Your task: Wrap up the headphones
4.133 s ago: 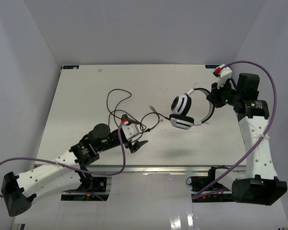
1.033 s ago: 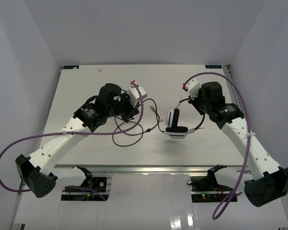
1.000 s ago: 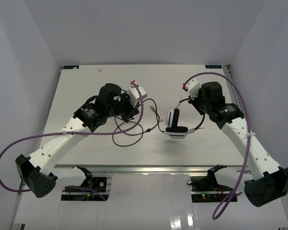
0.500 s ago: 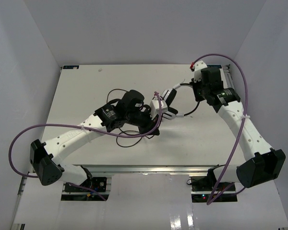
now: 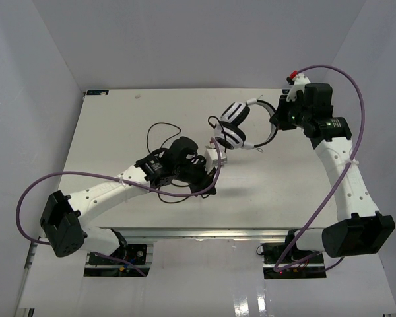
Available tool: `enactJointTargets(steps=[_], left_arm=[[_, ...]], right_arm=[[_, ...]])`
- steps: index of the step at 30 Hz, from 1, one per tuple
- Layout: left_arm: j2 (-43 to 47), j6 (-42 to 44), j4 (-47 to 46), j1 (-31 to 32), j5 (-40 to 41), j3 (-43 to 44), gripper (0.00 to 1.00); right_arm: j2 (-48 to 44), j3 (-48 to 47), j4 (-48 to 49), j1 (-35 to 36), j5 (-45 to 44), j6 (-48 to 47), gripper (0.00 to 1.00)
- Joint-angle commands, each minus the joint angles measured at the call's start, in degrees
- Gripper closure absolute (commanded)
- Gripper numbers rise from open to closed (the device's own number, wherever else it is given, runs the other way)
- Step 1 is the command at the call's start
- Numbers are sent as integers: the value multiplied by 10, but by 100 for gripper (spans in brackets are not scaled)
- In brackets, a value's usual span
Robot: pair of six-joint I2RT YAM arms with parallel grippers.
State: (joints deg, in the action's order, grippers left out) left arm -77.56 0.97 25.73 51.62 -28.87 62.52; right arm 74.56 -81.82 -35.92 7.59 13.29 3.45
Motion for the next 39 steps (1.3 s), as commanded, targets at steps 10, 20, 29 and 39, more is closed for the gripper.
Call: enactJointTargets(steps=[10,20,29,39], left_arm=[[23,3,-25,2,10,28,100],[2,24,-15,-17,-32,-18,100],[68,33,-61,-48,-24,-87,100],[83,-5,-173,-49,-25,-93,99]], right_arm=[[-84,27,53,7,41,-20,92],[-105,-14,28,2,83,-5,92],[-79,-21,18,-57,205,60,92],[-53,-15,29,-69,257,111,92]])
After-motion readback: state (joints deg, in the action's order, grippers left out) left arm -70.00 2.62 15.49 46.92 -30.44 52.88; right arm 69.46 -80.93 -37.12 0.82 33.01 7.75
